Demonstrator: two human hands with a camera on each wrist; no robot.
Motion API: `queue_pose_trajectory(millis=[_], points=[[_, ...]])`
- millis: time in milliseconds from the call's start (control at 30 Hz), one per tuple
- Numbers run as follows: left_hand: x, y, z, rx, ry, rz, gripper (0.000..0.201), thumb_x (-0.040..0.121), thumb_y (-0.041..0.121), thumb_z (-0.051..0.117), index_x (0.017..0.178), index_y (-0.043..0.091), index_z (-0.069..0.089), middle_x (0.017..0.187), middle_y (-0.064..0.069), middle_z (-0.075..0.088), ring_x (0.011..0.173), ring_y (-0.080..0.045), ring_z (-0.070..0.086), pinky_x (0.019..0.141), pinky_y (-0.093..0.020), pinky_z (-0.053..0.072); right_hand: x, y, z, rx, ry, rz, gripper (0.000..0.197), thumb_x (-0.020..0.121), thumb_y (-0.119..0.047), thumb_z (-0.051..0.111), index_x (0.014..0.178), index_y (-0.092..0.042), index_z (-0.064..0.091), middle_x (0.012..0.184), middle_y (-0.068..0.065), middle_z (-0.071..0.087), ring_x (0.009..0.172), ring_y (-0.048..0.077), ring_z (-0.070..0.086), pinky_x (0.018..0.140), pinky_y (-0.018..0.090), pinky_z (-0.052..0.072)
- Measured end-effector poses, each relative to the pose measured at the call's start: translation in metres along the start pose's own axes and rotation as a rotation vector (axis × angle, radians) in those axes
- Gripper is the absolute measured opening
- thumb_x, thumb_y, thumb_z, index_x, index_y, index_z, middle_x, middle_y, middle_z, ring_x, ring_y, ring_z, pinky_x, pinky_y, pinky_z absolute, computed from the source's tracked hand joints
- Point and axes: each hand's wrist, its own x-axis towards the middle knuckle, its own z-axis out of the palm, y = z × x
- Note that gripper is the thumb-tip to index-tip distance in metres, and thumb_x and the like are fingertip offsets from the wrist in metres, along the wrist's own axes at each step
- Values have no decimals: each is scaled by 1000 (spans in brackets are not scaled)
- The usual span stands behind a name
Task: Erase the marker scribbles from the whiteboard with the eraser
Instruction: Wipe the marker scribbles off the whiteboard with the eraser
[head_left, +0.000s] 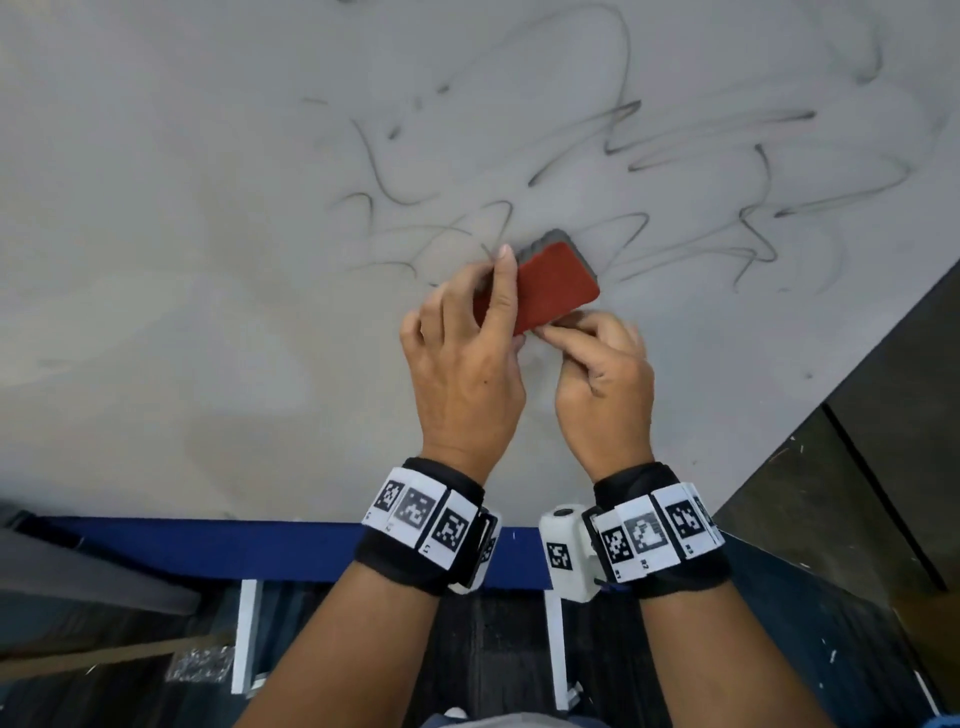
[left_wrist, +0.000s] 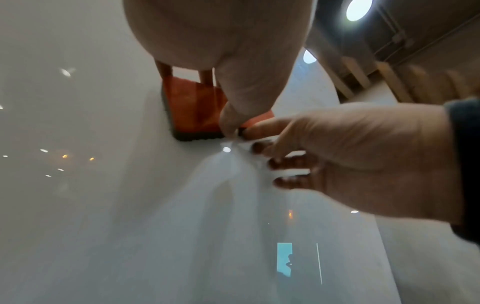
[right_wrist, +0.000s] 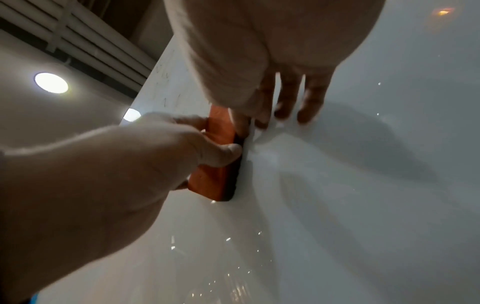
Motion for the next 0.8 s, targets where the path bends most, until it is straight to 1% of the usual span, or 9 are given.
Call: queue_pose_trajectory(millis=[100, 167, 267, 333, 467, 500, 600, 700, 800], points=[[-4, -19, -1, 24, 73, -60, 69, 83, 16, 71, 146, 10, 43, 133, -4, 41, 114, -26, 41, 93, -48, 40, 11, -2, -6, -47, 352, 36, 39, 76, 10, 63, 108, -10, 74, 111, 13, 62, 104, 24, 50, 96, 16, 37], [-3, -31, -3, 36, 136, -169, 73, 80, 12, 70, 147, 6, 40, 133, -9, 42, 113, -29, 41, 92, -53, 42, 17, -2, -5, -48, 438, 71, 45, 78, 1, 67, 122, -8, 66, 126, 19, 54, 116, 25, 44, 102, 24, 39], [1, -37, -5, -17, 190, -296, 76, 77, 12, 69, 147, 1, 40, 133, -18, 49, 114, -31, 42, 95, -57, 42, 13, -7, 5, -109, 368, 112, 60, 81, -13, 72, 138, -7, 54, 144, 22, 40, 132, 31, 36, 112, 40, 35], [3, -33, -5, -62, 196, -306, 74, 77, 14, 69, 145, 1, 43, 131, -18, 52, 115, -33, 44, 96, -57, 41, 7, -9, 15, -167, 298, 118, 71, 82, -21, 74, 146, -8, 46, 153, 23, 29, 139, 35, 29, 116, 46, 29], [3, -39, -6, -39, 125, 31, 65, 78, 9, 70, 141, 8, 53, 126, -8, 50, 114, -31, 47, 99, -52, 41, 5, -8, 23, -226, 233, 116, 86, 80, -27, 75, 152, -9, 33, 159, 24, 17, 146, 39, 19, 115, 56, 27], [5, -46, -8, -38, 129, 57, 64, 78, 8, 71, 141, 7, 53, 126, -8, 49, 113, -32, 48, 99, -50, 41, 5, -7, 24, -231, 234, 118, 87, 79, -27, 76, 153, -9, 32, 159, 24, 17, 146, 39, 18, 116, 56, 26], [16, -67, -17, -104, 251, -195, 70, 76, 7, 71, 141, -1, 49, 125, -20, 53, 112, -31, 45, 100, -43, 39, 4, -5, 23, -225, 224, 127, 88, 79, -24, 75, 154, -12, 30, 160, 22, 15, 147, 38, 16, 116, 56, 27], [24, -75, -22, -176, 342, -399, 72, 79, 10, 68, 145, -3, 42, 127, -23, 51, 114, -29, 40, 103, -39, 40, 3, -3, 21, -230, 219, 129, 87, 80, -23, 74, 154, -13, 30, 161, 21, 14, 147, 37, 16, 115, 56, 28], [21, -59, -20, -149, 264, -250, 71, 77, 10, 69, 143, 0, 47, 126, -22, 53, 112, -34, 45, 100, -49, 42, 3, -7, 25, -223, 212, 152, 91, 78, -23, 76, 155, -12, 28, 162, 22, 12, 148, 38, 14, 118, 53, 23]])
